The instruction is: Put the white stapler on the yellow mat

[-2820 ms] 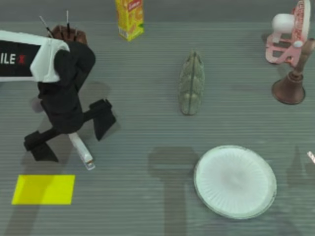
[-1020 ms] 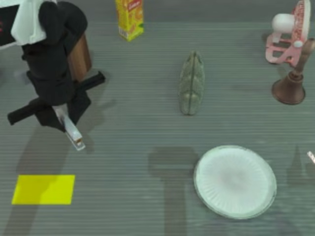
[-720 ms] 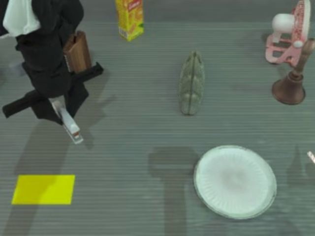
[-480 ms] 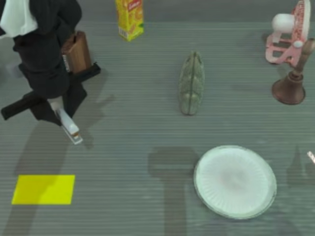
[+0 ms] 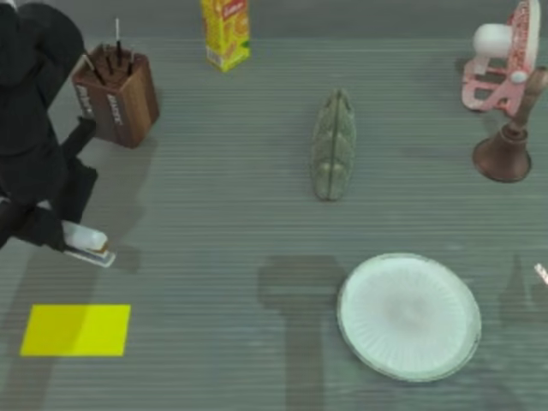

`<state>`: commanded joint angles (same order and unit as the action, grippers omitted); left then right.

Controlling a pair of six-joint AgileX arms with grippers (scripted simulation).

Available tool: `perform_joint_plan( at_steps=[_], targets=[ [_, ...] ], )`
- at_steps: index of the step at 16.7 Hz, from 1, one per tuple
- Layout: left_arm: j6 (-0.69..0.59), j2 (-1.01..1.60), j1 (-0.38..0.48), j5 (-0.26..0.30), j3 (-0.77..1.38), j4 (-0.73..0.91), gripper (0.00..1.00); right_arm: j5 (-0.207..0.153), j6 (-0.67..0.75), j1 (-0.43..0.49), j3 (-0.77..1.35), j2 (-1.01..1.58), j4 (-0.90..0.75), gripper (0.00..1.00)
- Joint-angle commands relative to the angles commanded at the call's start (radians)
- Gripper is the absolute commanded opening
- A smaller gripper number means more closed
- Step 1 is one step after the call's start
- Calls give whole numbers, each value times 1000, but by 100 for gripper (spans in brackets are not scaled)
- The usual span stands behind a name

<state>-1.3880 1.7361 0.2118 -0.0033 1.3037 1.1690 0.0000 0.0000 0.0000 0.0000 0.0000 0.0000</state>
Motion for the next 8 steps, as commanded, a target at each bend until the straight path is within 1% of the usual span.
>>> perform_joint_plan(
  at_steps=[2, 4, 6, 8],
  targets=[
    [-135, -55, -22, 0, -58, 0, 0, 0, 0, 0, 0, 0, 0, 100],
    [-241, -107, -42, 0, -108, -3, 0, 0, 0, 0, 0, 0, 0, 100],
    [-306, -147, -56, 1, -144, -8, 0, 0, 0, 0, 0, 0, 0, 100],
    [-328, -163, -62, 1, -157, -11, 0, 0, 0, 0, 0, 0, 0, 100]
  ],
)
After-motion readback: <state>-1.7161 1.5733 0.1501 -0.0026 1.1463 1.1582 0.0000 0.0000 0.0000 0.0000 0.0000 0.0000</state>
